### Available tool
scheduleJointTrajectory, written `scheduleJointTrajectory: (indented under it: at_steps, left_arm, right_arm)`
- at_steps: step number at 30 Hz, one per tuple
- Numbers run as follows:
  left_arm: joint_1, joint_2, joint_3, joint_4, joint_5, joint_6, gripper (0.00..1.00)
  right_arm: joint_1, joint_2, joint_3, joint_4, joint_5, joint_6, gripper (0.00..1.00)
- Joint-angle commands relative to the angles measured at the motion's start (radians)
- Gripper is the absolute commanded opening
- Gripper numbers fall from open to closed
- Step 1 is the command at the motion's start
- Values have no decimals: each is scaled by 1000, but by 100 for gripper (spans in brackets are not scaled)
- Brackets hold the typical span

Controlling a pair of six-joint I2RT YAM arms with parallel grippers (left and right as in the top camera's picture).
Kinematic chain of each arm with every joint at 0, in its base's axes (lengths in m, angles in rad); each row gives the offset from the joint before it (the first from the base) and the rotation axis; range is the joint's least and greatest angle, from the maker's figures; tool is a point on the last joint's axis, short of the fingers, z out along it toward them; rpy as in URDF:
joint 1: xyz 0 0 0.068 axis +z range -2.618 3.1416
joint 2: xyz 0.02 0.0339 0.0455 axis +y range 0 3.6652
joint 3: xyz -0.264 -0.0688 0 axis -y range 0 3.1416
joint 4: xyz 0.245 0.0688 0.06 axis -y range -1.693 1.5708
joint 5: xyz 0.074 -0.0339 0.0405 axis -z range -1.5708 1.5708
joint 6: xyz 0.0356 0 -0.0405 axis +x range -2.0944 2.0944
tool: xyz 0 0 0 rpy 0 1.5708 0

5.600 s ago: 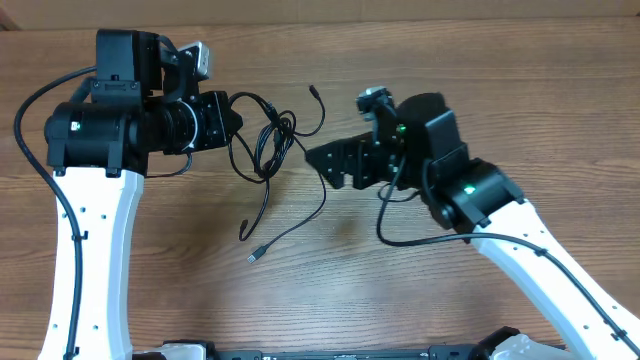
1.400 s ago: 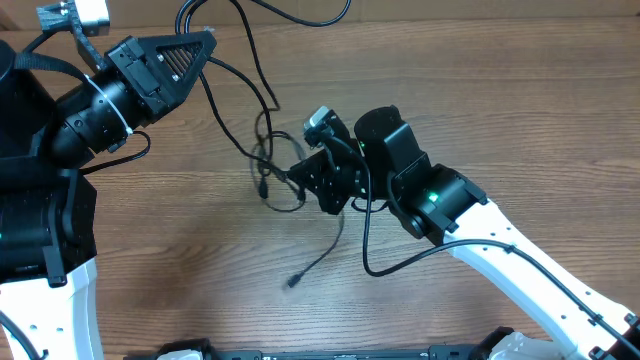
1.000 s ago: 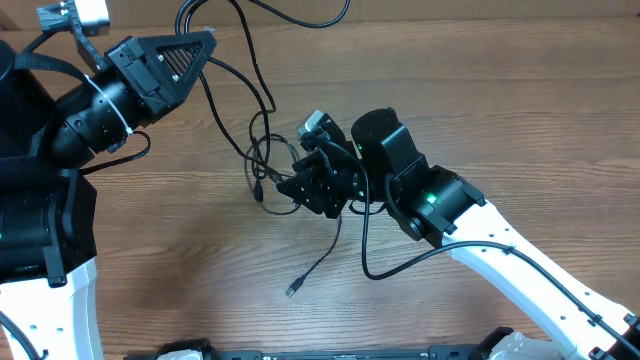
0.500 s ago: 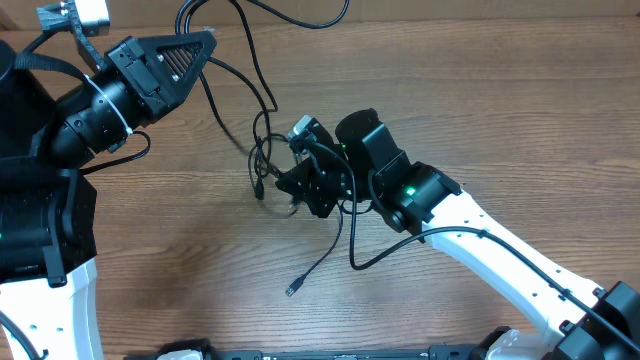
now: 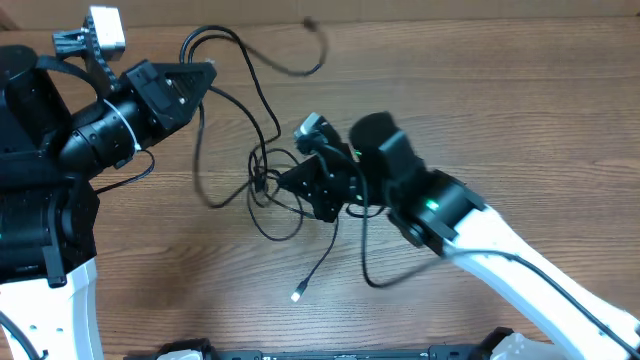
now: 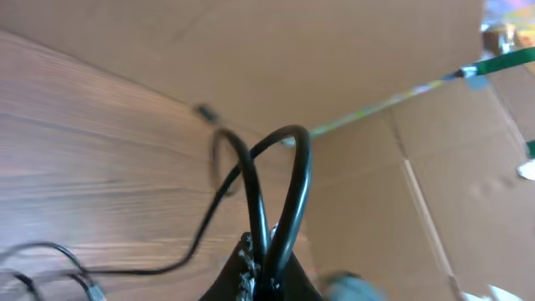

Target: Untangle cables

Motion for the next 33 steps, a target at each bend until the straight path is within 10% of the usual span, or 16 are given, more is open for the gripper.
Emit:
scheduleJointTrajectory:
  at_steps: [1,6,8,12,27,28,30,33]
  left_arm:
    - [-6,-12,11,19,-24,64,4]
    - [-6,-12,11,26,4,57,4]
    - [-6,-12,11,27,4,56,4]
    - [-6,-12,11,27,6,56,4]
    - [-6,-12,11,25,42,56,4]
    - [-6,-12,11,22,42,56,4]
    - [-6,-12,11,19,42,56,4]
    - [-6,-12,11,18,41,57,4]
  right_arm:
    - [6,-57,48,-5,48,6,22]
    - [8,-35,48,-24,30,3,4]
    - [8,-34,48,-24,30,3,31]
    - [8,-34,48,-22,31,2,47]
    - [8,113,47,171,30,-1,48]
    - [8,118,47,211,30,-1,47]
    - [8,119,47,273,31,-1,8]
    - [8,118,47,350,33,-1,4]
